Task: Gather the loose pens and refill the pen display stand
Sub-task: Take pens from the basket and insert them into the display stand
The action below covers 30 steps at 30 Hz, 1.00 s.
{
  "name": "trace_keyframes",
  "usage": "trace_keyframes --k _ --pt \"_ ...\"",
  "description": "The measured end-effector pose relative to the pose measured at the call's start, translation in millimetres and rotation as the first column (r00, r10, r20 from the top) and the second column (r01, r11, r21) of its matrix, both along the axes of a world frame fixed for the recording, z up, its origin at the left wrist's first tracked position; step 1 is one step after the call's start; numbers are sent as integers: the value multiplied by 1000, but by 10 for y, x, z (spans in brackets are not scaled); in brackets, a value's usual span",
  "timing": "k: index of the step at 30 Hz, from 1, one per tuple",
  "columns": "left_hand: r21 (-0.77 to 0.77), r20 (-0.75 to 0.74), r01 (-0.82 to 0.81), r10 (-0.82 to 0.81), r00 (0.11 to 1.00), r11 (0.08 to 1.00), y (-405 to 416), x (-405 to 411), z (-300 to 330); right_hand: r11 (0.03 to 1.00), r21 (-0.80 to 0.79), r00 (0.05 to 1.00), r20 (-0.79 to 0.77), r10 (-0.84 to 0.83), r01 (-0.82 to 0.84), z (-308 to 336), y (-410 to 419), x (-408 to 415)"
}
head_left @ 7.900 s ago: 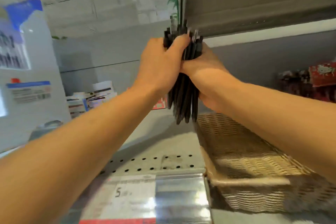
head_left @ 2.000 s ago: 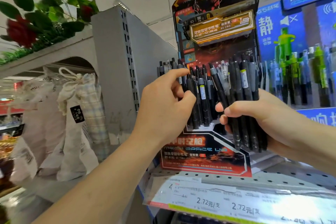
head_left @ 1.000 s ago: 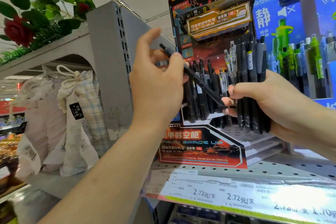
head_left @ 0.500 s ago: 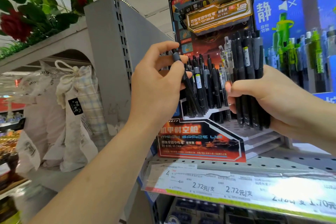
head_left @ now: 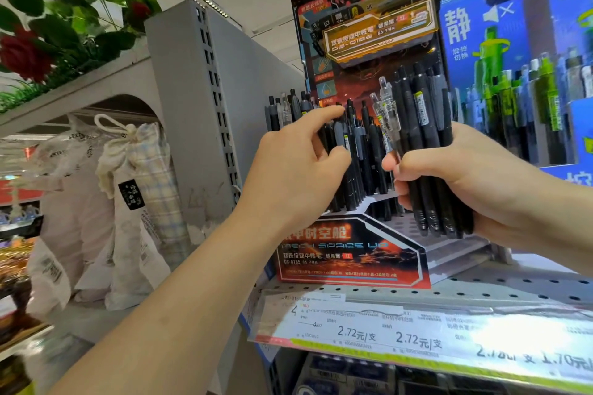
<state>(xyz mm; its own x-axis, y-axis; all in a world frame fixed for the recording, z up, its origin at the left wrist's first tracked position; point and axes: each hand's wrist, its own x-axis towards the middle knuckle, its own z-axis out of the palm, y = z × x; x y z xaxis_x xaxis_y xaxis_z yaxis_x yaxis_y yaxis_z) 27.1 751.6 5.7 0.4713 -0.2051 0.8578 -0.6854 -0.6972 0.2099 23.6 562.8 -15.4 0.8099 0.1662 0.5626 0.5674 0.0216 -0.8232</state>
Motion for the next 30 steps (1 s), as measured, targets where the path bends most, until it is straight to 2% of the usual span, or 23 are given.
trace_keyframes --k 3,6,8,11,14,16,18,21,23,24,26,30 --pt "-98 -34 52 -56 998 994 14 18 0 1000 3 1000 -11 26 -26 9 1 -33" --pt "-264 30 124 -120 992 957 10 -5 2 998 26 998 -30 52 -52 38 -10 -72" --pt "-316 40 183 -180 983 931 -44 -47 17 994 67 994 -59 87 -83 48 -9 -87" --pt "-329 -35 266 -293 956 906 -211 -104 44 992 38 991 -46 123 -121 34 7 -93" --pt "-272 -24 251 -267 963 929 -363 -128 79 991 11 991 3 134 -134 44 5 -81" --pt "-290 5 253 -263 965 923 -414 -131 132 996 6 994 57 92 -93 84 -24 -63" --pt "-368 25 297 -310 950 881 -451 -125 184 999 14 994 104 45 -47 146 -65 -48" --pt "-522 104 393 -401 910 757 -525 -109 217 998 56 989 149 -19 11 246 -145 -59" --pt "-602 200 441 -410 890 666 -562 -97 217 988 134 981 165 -100 78 334 -216 -63" --pt "-614 241 449 -388 890 649 -575 -80 212 977 185 977 165 -135 104 381 -260 -54" --pt "-578 273 434 -338 901 691 -620 -25 181 957 242 961 185 -207 160 463 -363 -25" --pt "-375 199 344 -288 937 861 -828 75 37 941 207 920 234 -313 268 482 -415 42"
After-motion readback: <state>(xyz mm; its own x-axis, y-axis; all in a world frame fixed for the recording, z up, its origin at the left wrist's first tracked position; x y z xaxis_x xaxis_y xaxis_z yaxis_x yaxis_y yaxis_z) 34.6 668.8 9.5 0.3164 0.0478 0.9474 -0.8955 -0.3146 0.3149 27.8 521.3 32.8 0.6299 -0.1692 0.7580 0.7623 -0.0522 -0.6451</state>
